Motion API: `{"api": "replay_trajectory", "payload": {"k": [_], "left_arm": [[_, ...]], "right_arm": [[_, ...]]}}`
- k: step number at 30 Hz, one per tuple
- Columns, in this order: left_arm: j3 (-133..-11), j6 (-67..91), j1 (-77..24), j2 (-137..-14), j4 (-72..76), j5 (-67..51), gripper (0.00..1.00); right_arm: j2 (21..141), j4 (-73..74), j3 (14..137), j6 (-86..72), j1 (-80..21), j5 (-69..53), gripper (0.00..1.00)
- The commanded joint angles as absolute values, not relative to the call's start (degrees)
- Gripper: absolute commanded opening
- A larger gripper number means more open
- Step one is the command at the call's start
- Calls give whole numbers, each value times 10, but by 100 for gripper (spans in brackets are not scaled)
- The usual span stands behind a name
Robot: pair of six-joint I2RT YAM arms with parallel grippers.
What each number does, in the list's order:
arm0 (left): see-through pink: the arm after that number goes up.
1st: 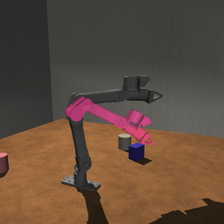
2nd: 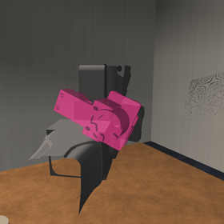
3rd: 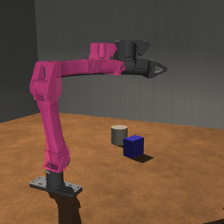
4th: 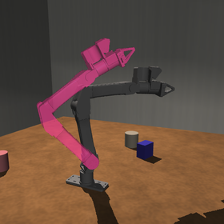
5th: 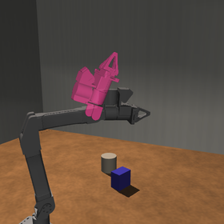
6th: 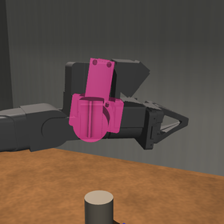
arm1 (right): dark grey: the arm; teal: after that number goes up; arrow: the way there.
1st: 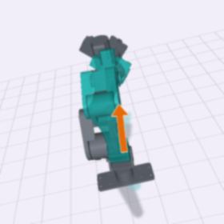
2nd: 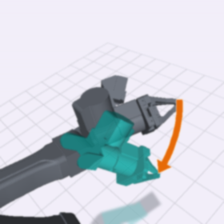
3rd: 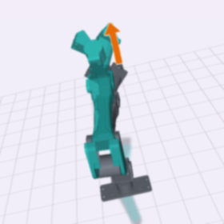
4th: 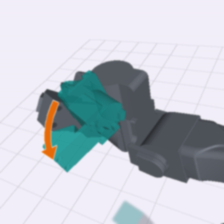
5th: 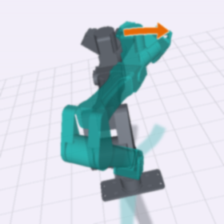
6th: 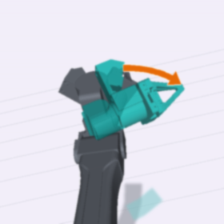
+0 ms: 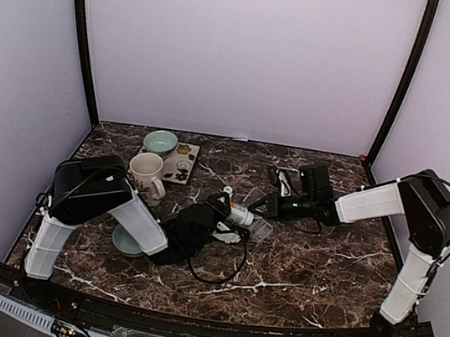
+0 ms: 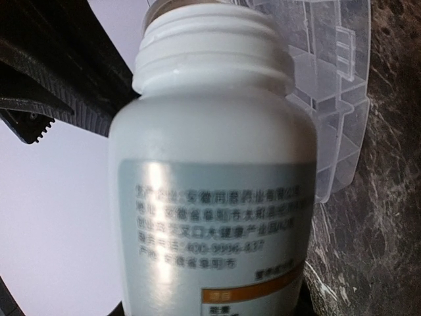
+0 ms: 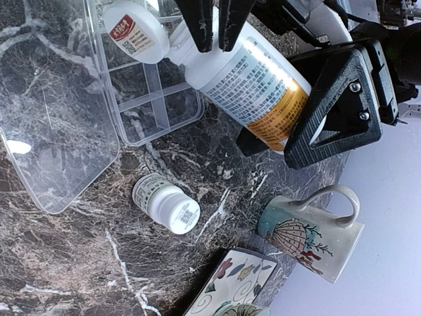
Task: Sort the pills into containers
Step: Pour the pill into the compartment of the pill container.
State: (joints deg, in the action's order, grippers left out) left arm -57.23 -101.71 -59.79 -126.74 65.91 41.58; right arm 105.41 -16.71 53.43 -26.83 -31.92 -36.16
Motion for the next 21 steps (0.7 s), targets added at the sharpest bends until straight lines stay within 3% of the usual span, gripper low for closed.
{"api": "replay_trajectory", "payload": {"k": [1, 21], "left_arm": [[-591, -1009, -599, -1252, 668, 422, 0], [-582, -998, -599, -1249, 659, 427, 0]], "right_arm": [[1035, -184, 530, -268, -323, -358, 7], [1033, -183, 532, -269, -324, -355, 7]]}}
